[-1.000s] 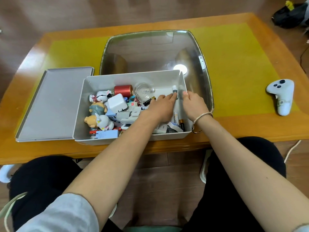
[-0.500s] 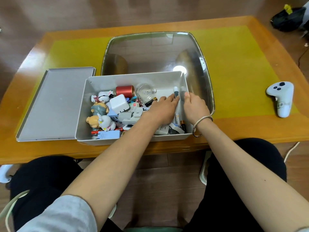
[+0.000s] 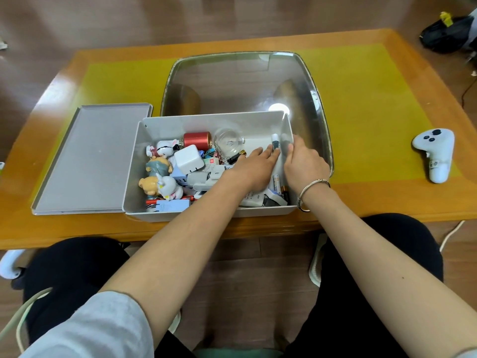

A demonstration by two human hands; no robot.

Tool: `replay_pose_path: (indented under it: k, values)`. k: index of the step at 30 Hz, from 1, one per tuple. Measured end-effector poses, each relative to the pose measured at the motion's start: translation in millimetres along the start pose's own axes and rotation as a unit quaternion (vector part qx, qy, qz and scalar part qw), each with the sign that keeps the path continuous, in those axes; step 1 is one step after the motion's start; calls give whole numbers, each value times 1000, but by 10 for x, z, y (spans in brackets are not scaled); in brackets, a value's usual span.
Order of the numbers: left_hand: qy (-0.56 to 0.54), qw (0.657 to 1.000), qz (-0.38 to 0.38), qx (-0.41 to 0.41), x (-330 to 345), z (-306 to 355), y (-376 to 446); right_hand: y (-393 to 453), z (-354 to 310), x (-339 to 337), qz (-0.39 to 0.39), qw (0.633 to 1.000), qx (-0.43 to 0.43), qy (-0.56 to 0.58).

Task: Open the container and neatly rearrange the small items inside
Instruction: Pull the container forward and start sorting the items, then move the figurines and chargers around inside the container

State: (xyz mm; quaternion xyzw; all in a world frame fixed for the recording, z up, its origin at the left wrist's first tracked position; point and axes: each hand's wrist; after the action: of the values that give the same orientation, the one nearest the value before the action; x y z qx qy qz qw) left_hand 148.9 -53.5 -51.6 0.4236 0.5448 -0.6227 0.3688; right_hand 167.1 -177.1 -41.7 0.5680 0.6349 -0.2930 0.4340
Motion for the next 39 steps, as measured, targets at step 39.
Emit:
replay_pose_path:
  k: [39]
  values:
    - [-135, 838, 376, -371, 270, -1045, -1624, 19, -688, 152, -134, 967, -143, 165]
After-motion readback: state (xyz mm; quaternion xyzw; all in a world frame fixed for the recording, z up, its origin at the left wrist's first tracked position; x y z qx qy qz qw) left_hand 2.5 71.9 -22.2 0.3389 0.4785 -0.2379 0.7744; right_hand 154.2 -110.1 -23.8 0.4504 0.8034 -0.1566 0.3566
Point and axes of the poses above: each hand's wrist, its own y-axis towards the middle knuckle, its own x-axis out of the palm, z = x × y, and after that the axes turned 7 degrees about y, right-handed
